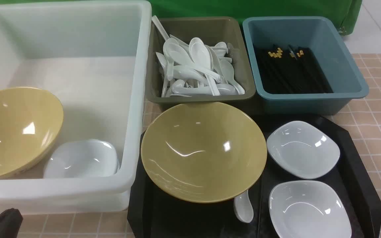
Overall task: On brown table put chopsticks spoon bowls plates into blue grey white boxes.
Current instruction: 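Grasp the large bowl on the tray by its rim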
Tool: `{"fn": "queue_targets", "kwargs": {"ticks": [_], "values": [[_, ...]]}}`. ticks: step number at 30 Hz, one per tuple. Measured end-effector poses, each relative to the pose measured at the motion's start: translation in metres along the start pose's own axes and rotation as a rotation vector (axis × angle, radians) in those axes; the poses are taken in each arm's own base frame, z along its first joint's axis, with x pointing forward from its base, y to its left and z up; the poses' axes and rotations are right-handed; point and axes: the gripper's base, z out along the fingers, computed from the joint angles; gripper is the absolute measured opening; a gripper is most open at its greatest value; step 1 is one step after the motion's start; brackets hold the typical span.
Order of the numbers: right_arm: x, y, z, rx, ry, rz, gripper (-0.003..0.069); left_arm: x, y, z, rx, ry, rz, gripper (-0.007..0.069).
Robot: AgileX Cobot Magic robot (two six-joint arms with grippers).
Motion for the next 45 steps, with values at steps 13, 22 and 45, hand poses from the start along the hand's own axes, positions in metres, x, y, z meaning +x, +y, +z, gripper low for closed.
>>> {"fn": "queue_targets", "kwargs": {"ticks": [13, 22, 45], "values": [[0.000, 0.000, 0.000, 0.000, 0.000, 0.000, 0.0237, 0.000, 0.000, 0.000, 0.000, 0.000, 0.000, 0.0004], [0.000, 0.000, 0.000, 0.000, 0.000, 0.000, 0.0237, 0.000, 0.000, 0.000, -0.003, 0.000, 0.008, 0.0004], [-0.057, -0.005, -0.020, 0.061, -0.689, 0.005, 0.0237, -0.050, -0.005, -0.015, 0.039, -0.601, 0.083, 0.0004]]}}
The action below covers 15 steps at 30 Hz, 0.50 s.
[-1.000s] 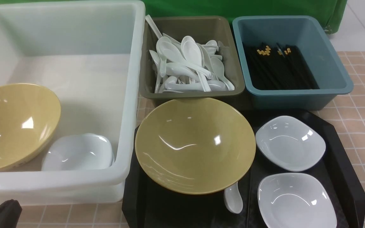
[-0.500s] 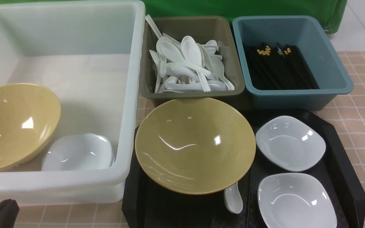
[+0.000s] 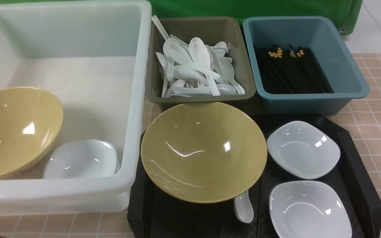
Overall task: On brown table put chopsticks spoon bowls plates into blue grey white boxes.
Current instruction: 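Grasp the large bowl on the tray by its rim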
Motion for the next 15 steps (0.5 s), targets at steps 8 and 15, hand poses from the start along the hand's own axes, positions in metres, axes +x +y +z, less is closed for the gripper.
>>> {"fn": "queue_targets", "kwargs": {"ticks": [8, 15], "values": [[-0.021, -0.002, -0.003, -0.014, -0.238, 0.297, 0.0237, -0.039, -0.003, -0.009, 0.032, -0.448, -0.010, 0.0004], [-0.022, -0.002, 0.000, -0.025, -0.187, 0.451, 0.0195, -0.056, 0.001, -0.009, 0.011, -0.491, -0.120, 0.0004]]}}
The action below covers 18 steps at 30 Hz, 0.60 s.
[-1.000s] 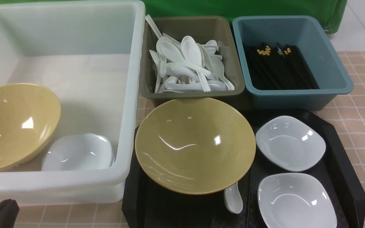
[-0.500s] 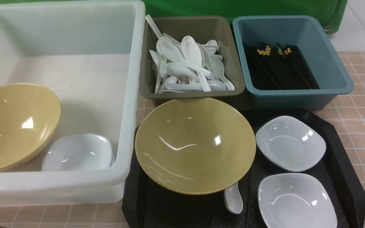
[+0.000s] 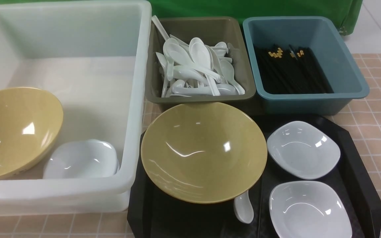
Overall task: On brown table put chopsticks spoon bowls plates into blue grey white boxes.
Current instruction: 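Grasp the large bowl on the tray by its rim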
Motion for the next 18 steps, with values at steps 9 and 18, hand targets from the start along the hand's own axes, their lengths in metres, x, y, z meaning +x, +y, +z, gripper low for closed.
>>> {"fn": "queue_targets", "kwargs": {"ticks": [9, 18], "values": [[-0.052, 0.027, 0.054, 0.039, 0.226, -0.281, 0.0036, -0.065, -0.015, 0.093, -0.030, 0.352, 0.011, 0.0004], [0.028, -0.003, 0.066, 0.144, 1.126, -0.406, 0.0037, 0.025, -0.041, 0.165, 0.127, 1.223, -0.083, 0.0004]]}}
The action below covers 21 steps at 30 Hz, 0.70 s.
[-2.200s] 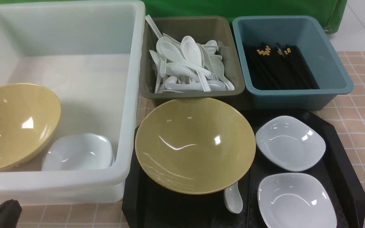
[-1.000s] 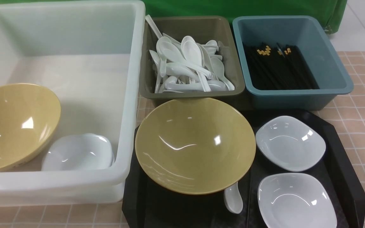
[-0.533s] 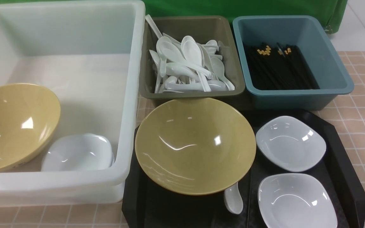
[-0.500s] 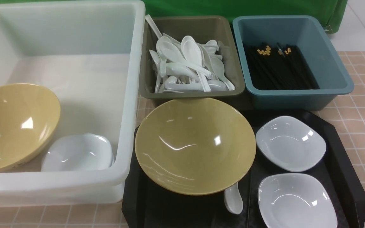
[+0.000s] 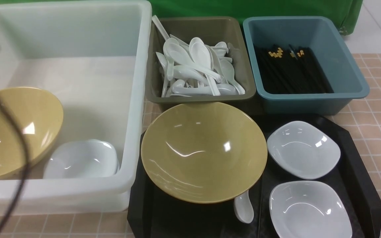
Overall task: On brown table put chopsticks spoon bowls plates into blue grey white boxes.
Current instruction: 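Grasp the large bowl on the tray by its rim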
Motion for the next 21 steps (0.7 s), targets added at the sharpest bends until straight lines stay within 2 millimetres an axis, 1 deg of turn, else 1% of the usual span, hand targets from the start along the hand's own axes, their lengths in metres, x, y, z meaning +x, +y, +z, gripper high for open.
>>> {"fn": "queue_targets", "kwargs": {"ticks": [1, 3, 4, 5, 9, 10, 13, 14, 15, 17, 21], "values": [[0.002, 0.001, 0.002, -0.008, 0.034, -0.007, 0.0037, 0.002, 0.000, 0.003, 0.001, 0.024, 0.002, 0.0004], [0.011, 0.006, 0.014, -0.079, 0.178, -0.056, 0.0037, 0.002, -0.021, 0.031, 0.130, 0.208, 0.087, 0.0004], [0.012, 0.007, 0.015, -0.091, 0.186, -0.049, 0.0037, 0.001, -0.024, 0.032, 0.147, 0.215, 0.097, 0.0004], [0.012, 0.010, 0.019, -0.132, 0.200, -0.062, 0.0037, 0.003, -0.035, 0.049, 0.204, 0.285, 0.124, 0.0004], [0.007, 0.019, 0.025, -0.238, 0.161, -0.062, 0.0037, 0.011, -0.072, 0.092, 0.340, 0.417, 0.196, 0.0004], [0.005, 0.022, 0.027, -0.266, 0.144, -0.056, 0.0037, 0.012, -0.084, 0.103, 0.371, 0.441, 0.222, 0.0004], [0.003, 0.026, 0.030, -0.310, 0.129, -0.082, 0.0038, 0.020, -0.104, 0.129, 0.406, 0.499, 0.259, 0.0004], [0.003, 0.027, 0.030, -0.314, 0.129, -0.083, 0.0038, 0.020, -0.106, 0.130, 0.410, 0.503, 0.263, 0.0004], [0.003, 0.029, 0.031, -0.333, 0.128, -0.095, 0.0038, 0.023, -0.113, 0.141, 0.417, 0.522, 0.275, 0.0004], [0.004, 0.033, 0.030, -0.357, 0.129, -0.107, 0.0038, 0.034, -0.121, 0.166, 0.416, 0.586, 0.293, 0.0004], [0.006, 0.035, 0.031, -0.371, 0.136, -0.102, 0.0038, 0.052, -0.128, 0.195, 0.409, 0.675, 0.314, 0.0004]]}}
